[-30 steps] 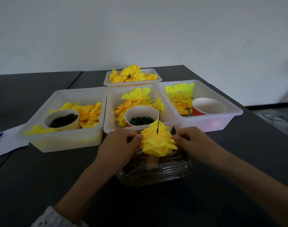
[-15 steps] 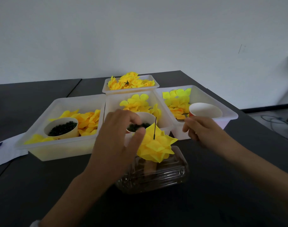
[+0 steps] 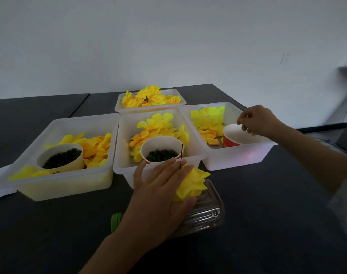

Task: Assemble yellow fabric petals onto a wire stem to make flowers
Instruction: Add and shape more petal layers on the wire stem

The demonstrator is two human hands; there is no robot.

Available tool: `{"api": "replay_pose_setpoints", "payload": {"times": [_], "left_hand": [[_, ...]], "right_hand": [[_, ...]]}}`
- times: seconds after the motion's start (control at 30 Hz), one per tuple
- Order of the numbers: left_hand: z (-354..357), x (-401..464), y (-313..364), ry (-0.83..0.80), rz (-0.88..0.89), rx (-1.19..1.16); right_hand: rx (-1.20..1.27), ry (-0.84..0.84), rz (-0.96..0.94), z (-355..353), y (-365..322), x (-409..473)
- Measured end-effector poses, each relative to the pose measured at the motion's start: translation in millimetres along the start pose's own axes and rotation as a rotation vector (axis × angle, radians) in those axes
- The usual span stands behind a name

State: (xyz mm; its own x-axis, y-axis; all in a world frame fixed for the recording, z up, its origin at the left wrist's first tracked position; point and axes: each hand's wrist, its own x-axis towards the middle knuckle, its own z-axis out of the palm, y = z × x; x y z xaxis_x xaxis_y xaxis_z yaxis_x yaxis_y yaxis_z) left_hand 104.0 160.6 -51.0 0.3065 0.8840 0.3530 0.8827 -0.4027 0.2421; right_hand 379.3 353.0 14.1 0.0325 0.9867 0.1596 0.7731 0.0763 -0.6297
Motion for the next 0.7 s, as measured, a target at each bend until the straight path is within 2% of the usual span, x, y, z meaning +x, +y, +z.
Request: {"api": "replay_pose_setpoints", "payload": {"times": [0.1, 0.17, 0.23, 0.43, 0.7], "left_hand": [[7, -2, 0, 0.059, 0.005, -0.067], [10, -2, 0, 0.099, 0.012, -0.09], [13, -1, 0, 0.124, 0.015, -0.104], [15, -1, -1, 0.149, 0.019, -0.111], [17, -1, -1, 0.147, 0.012, -0.112]], "right_hand": [[-0.253, -0.25, 0.024, 17, 7, 19], [-0.457, -0.359, 0.042, 28, 7, 21], [-0.557, -0.444, 0.044, 37, 4, 21], [-0.641, -0.477, 0.027, 45, 10, 34], [-0.435, -0.296, 0.011, 32, 27, 49]]}}
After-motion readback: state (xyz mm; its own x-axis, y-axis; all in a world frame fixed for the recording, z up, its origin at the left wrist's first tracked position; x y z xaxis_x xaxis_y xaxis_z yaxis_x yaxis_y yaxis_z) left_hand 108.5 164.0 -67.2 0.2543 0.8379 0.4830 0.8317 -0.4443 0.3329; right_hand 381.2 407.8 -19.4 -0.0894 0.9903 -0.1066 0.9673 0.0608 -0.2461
